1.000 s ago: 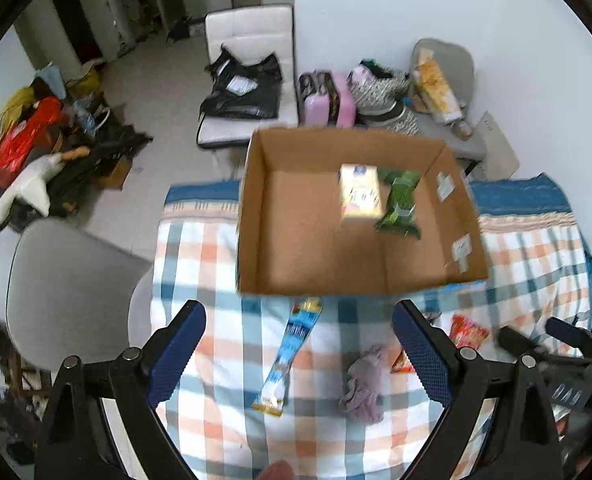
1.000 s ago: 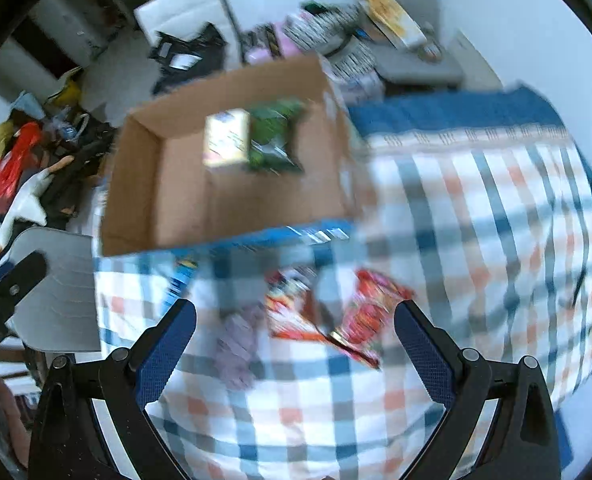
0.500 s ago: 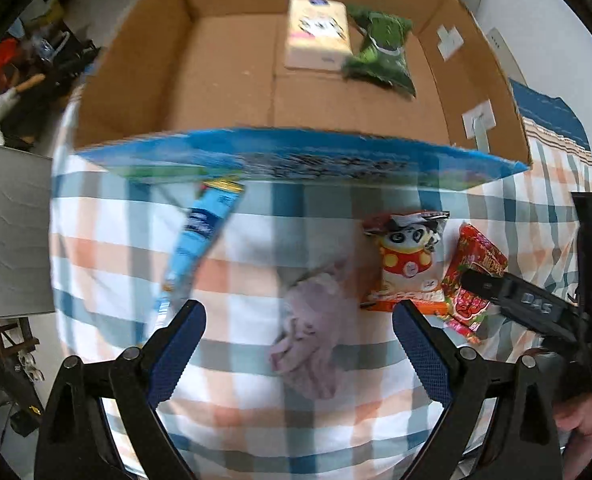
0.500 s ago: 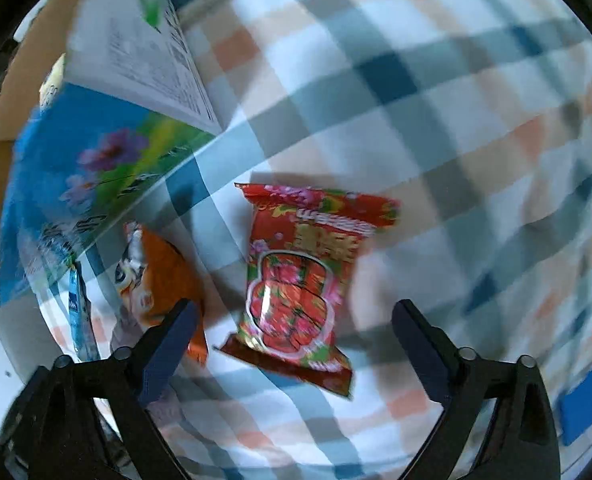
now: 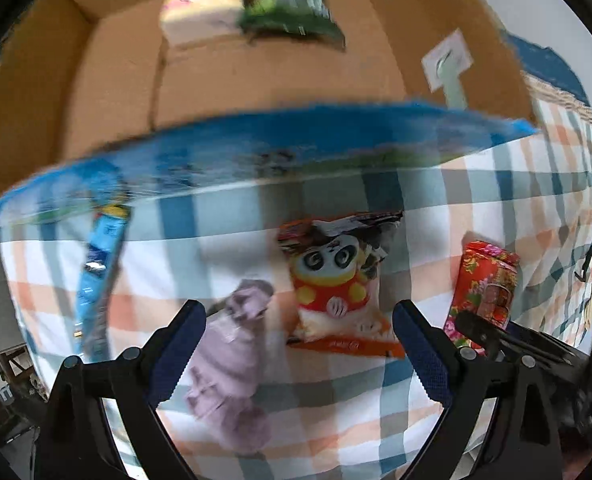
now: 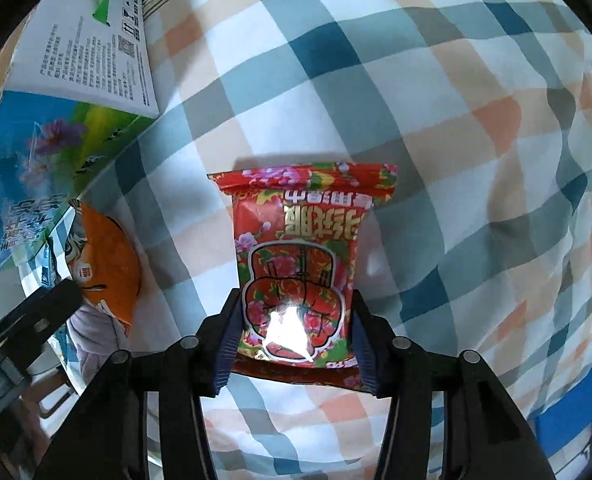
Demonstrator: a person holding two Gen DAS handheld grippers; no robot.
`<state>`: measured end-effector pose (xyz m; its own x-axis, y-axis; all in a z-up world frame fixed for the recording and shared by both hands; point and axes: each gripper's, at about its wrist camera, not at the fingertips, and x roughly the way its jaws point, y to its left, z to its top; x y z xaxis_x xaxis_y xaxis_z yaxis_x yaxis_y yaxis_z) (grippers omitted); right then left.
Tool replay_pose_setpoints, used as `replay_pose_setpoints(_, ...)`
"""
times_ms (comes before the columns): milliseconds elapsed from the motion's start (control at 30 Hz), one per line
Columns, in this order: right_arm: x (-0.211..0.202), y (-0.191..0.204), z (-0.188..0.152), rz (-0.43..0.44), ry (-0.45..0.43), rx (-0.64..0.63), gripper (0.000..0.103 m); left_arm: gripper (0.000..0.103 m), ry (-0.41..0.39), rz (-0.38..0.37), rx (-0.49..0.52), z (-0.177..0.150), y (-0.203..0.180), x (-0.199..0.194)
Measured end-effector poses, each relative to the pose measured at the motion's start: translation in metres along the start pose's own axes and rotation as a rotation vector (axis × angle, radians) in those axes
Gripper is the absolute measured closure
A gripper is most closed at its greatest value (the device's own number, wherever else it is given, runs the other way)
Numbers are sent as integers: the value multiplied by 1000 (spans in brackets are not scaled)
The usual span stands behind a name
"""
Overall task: Organize soft objects
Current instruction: 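Grasp the red snack bag with right tool while left tool grasps panda snack bag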
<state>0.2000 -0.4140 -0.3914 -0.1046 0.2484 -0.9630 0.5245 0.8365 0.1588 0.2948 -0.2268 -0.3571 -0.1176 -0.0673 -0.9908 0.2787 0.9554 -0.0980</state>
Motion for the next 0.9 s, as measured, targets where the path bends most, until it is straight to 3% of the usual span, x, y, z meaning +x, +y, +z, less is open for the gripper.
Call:
replay_pose_setpoints(67,1,-1,0,9,4,6,49,10,31,-15,-6,4,-2,13)
replay_pose_setpoints(167,6,-3,6,19,20,23,49,23,75,-37,-17,9,-3,32)
replay_pose_setpoints(333,15,-11,13,7,28,21,49,55,58,-44,-20,12,-7,38)
replay_pose_setpoints(400,16,-10,24,-2,29,14,50,61,59,-58,-24,14,-9,39)
replay_pose_setpoints(633,12,5,13,-34,14,-33,55,68,40,-44,-33,2,-4,29)
replay_pose_setpoints(900,-24,27,-17,18,-23,-133,56,69,-42,-43,-34,-42,-2,-18)
